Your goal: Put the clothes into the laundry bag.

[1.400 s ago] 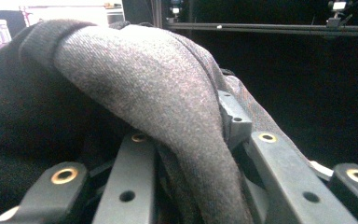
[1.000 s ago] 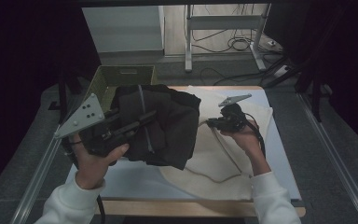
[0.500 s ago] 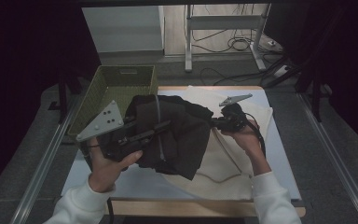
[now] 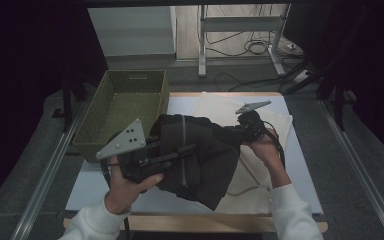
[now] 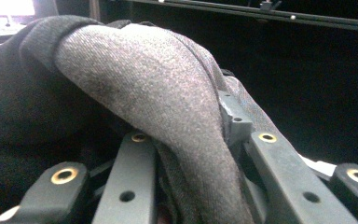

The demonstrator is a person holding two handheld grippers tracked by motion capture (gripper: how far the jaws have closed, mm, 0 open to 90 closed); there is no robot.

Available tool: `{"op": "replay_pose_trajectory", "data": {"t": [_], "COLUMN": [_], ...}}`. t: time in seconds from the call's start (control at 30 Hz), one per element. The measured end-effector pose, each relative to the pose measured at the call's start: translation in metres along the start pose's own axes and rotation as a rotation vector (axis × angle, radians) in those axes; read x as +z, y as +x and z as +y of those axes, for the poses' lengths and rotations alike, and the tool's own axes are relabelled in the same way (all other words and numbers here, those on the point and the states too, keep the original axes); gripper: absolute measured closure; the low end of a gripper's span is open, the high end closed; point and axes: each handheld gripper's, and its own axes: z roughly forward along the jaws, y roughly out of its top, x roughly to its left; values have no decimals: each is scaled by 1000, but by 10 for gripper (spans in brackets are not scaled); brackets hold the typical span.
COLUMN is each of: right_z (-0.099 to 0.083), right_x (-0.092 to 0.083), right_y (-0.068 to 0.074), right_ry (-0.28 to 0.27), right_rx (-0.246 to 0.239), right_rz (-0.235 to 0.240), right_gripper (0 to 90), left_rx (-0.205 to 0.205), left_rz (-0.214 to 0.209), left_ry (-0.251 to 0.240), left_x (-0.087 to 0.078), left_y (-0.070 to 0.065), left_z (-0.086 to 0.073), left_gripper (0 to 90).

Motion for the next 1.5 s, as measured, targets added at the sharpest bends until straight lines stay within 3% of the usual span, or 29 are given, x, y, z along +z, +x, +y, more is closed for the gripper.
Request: {"op": "replay_pose_trajectory", "data": {"t": [0.57, 1.0, 1.2, 1.5], "right_z": [0, 3, 3, 5], "right_x": [-4, -9, -10, -14], "right_y": [0, 3, 4, 6], "right_ry": [-11, -26, -29, -38], "right_rx": [3, -1, -3, -13], "right_rz": [-1, 20, 27, 34], "right_gripper": [871, 873, 873, 873], "left_rx": [-63, -98, -137, -144], "left_rz": [-24, -36, -39, -41], "left_ry": [98, 128, 146, 185], "left_x": [29, 48, 57, 71], "left_y": [4, 13, 22, 26], "left_z": [-36, -54, -67, -76], "left_gripper": [721, 721, 721, 719]}}
